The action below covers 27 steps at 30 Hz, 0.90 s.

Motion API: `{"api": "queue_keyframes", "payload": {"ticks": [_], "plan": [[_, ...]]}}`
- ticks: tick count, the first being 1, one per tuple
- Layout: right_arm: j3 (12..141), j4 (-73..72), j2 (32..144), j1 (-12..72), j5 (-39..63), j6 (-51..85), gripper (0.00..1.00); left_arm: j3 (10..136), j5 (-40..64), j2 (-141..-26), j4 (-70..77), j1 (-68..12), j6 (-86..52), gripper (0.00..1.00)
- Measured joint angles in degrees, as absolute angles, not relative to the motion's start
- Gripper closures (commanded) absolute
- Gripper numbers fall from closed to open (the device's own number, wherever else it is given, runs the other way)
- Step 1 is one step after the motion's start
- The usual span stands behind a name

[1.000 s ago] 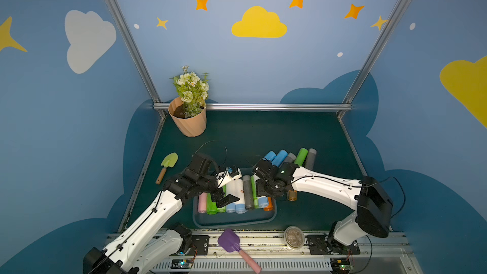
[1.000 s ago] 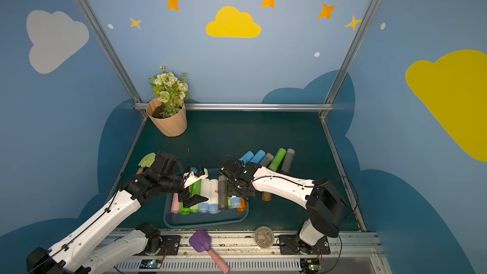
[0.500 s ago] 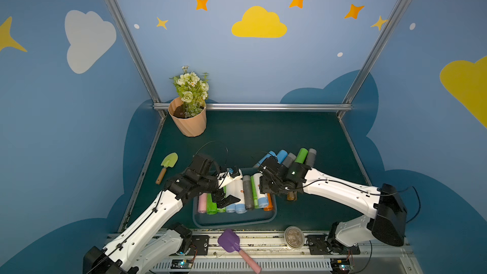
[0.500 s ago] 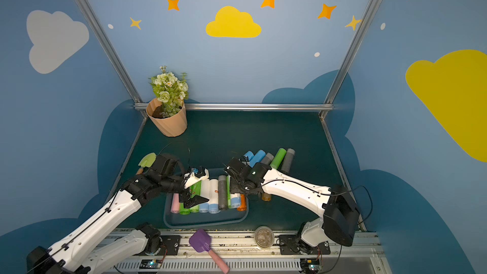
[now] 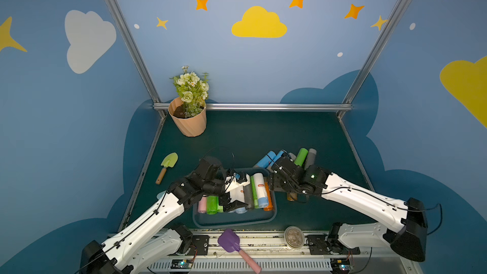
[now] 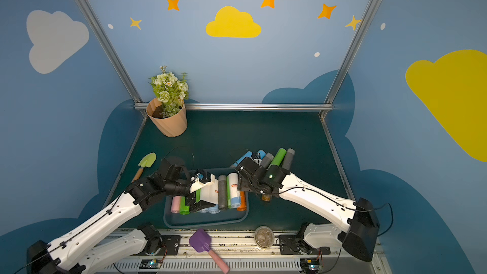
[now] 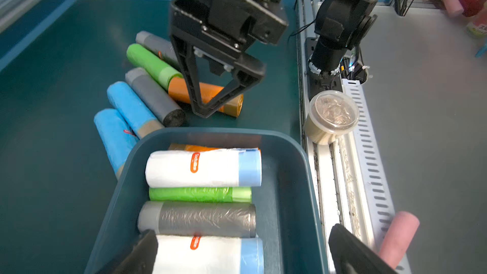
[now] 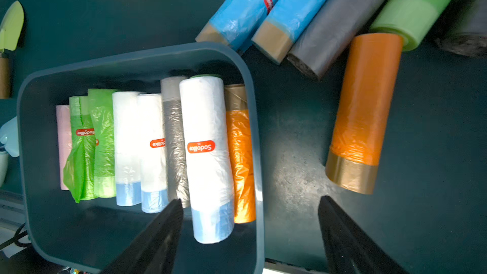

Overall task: Put the roll of trash bags into the storage box
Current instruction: Pick up the roll of trash bags from the center of the board.

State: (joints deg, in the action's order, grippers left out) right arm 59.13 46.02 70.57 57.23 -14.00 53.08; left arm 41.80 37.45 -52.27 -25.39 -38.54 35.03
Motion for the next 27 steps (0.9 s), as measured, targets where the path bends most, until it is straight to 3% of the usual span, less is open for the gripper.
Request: {"api": "queue_keyframes", "payload": {"ticks": [6,13,20,27], "plan": [[54.0,46.5,61.9,52.9,-13.9,51.2,0.07,39.3,34.8,-50.2,-18.9,-42.4,32.9,0.00],[48.6,48.2,53.2,42.3,-10.4,48.9,0.07,38.7,34.5,-51.2,-12.5,-45.2,30.0,0.00],[48.1,51.4,56.6,34.0,-6.3,46.1,0.08,38.8,34.9,-56.8,-9.1,-48.0,28.7,0.00],[47.5,49.1,65.1,33.0,-4.0,42.9,0.16,38.8,34.9,-57.5,-9.1,-48.1,28.7,0.00]]}}
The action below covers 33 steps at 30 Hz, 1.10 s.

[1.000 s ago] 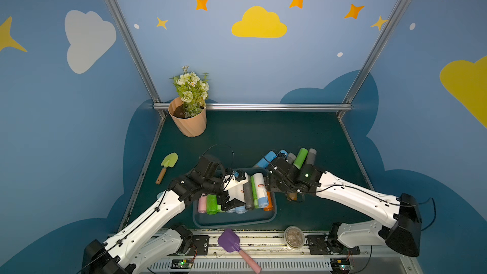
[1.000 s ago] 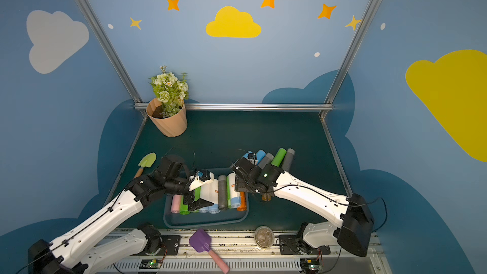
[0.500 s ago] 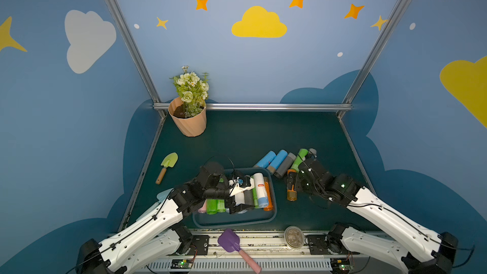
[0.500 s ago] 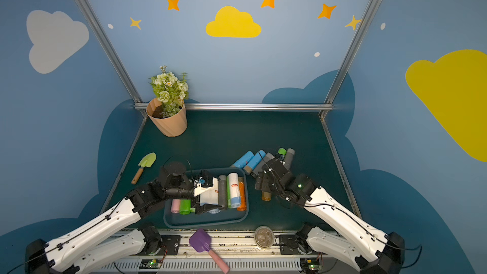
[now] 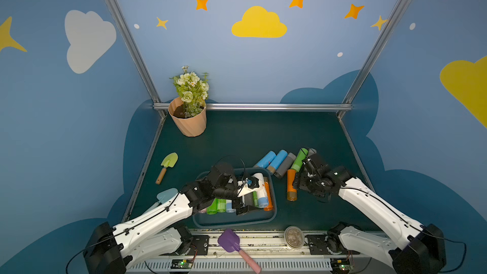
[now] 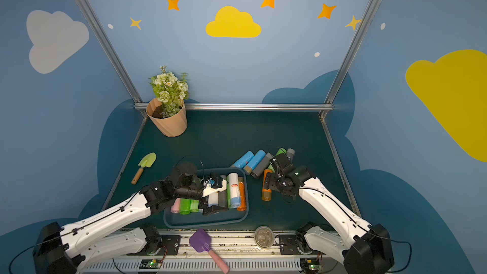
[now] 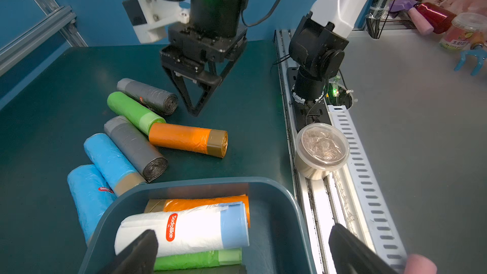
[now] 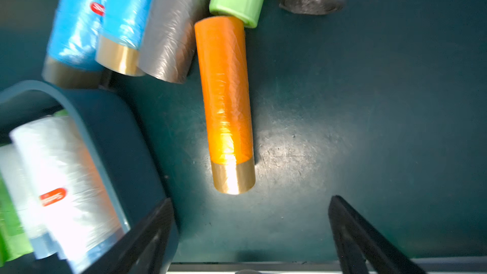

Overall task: Put the roll of trash bags into the storage box
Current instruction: Pick up the roll of trash bags from the center of the board.

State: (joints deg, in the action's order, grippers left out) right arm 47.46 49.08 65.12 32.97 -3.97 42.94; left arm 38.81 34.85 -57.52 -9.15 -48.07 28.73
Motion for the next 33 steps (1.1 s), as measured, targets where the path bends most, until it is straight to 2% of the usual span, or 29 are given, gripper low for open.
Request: {"api": "queue_keyframes", "payload": {"ticks": [8,19,21,25,29,33], "plan": [[49.3,45.0,79.4,32.9,-3.3,38.6,0.40,39.2,34.8,-57.5,-9.7,-48.1,29.3,0.00],[50.0,38.7,86.8,32.9,-3.6,35.8,0.45,39.2,33.8,-57.5,-10.4,-48.1,29.7,0.00],[50.4,37.9,88.4,32.9,-3.6,35.5,0.48,39.2,33.8,-57.5,-10.6,-48.1,29.7,0.00],[52.1,37.2,91.5,32.9,-3.6,34.8,0.62,39.5,33.8,-57.5,-10.6,-48.1,29.8,0.00],[52.6,37.1,91.7,33.1,-3.8,34.6,0.69,39.5,33.7,-56.4,-10.7,-48.1,29.8,0.00],[52.5,37.6,90.5,33.6,-4.2,34.8,0.71,39.5,32.6,-54.4,-10.7,-48.1,30.0,0.00]]}}
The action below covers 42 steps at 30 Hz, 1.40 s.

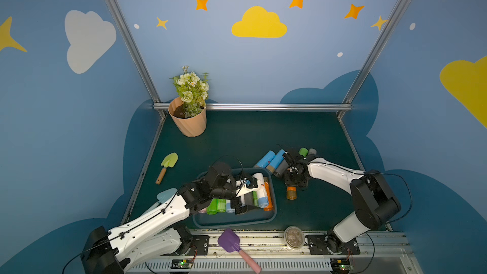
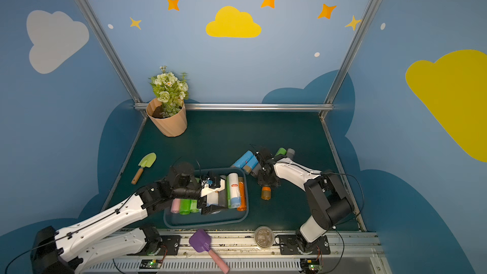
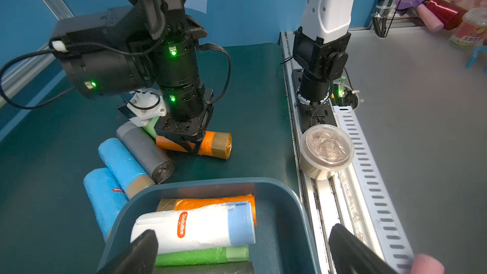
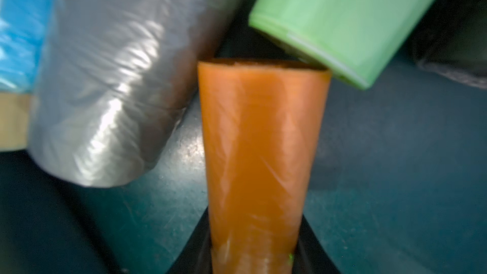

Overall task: Put the roll of trash bags into the storage box
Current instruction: Pick up the roll of trash bags from the center of the board.

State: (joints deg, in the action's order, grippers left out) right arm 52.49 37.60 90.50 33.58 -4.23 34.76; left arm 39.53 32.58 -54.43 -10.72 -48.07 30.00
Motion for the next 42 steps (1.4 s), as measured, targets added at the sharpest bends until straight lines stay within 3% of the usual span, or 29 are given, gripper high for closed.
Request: {"api": "queue_keyframes", "payload": {"ticks": [10,20,42], "plan": [[52.2,42.0,81.2,37.0,-5.3,36.5,0.73,39.5,29.1,-51.1,-11.0,-48.1,31.1,0.00],[60.8,50.1,80.4,45.1,-8.4,38.8,0.72,39.5,22.9,-49.3,-15.3,-47.1,33.2,0.00],[73.4,53.2,86.4,58.7,-9.0,46.6,0.72,40.4,24.5,-46.3,-27.8,-31.2,37.7,0.00]]}}
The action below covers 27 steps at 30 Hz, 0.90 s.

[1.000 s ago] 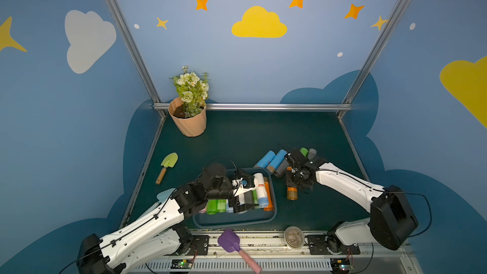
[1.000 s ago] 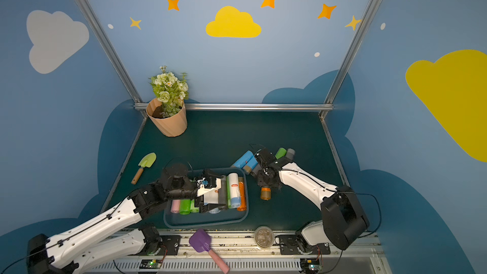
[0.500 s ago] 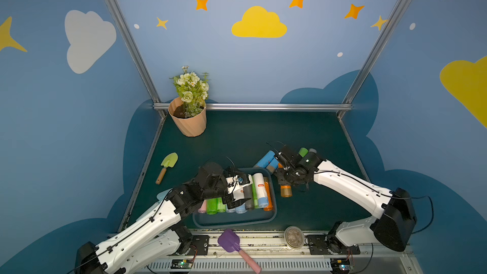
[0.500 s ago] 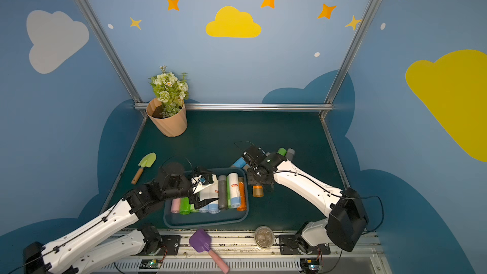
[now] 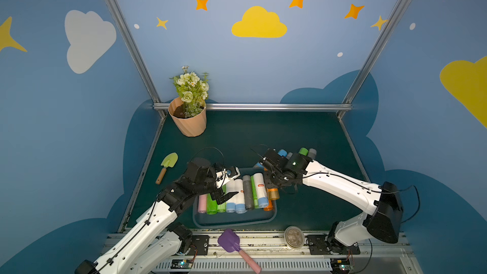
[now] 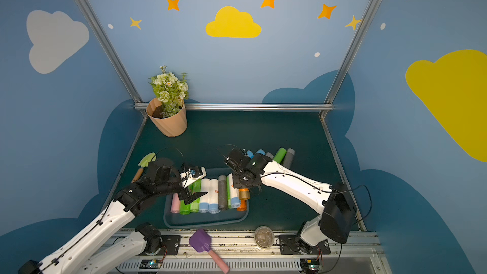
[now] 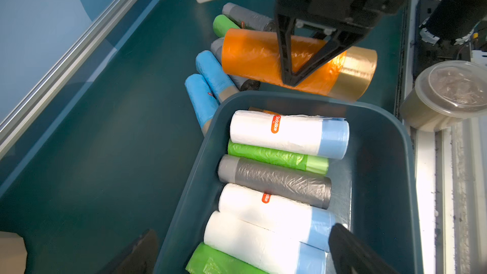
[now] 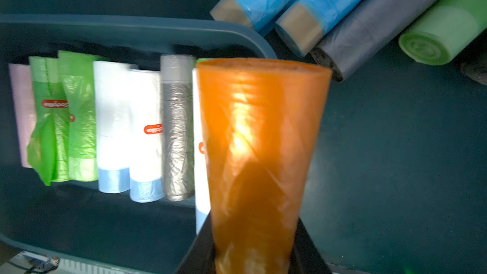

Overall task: Put the roll of trash bags into the storage box
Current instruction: Pick up the roll of trash bags from the center of the board.

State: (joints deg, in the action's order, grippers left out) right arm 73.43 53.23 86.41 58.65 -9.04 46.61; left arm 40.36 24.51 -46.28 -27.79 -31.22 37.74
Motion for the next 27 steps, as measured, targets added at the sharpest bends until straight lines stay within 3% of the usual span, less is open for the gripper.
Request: {"api": "queue_keyframes", "payload": {"ticks": [27], "plan": [[77.7,48.1,97.6,65.1,-7.7,52.9,0.73,40.4,28.0,-46.3,-30.4,-29.6,38.2,0.00]]}}
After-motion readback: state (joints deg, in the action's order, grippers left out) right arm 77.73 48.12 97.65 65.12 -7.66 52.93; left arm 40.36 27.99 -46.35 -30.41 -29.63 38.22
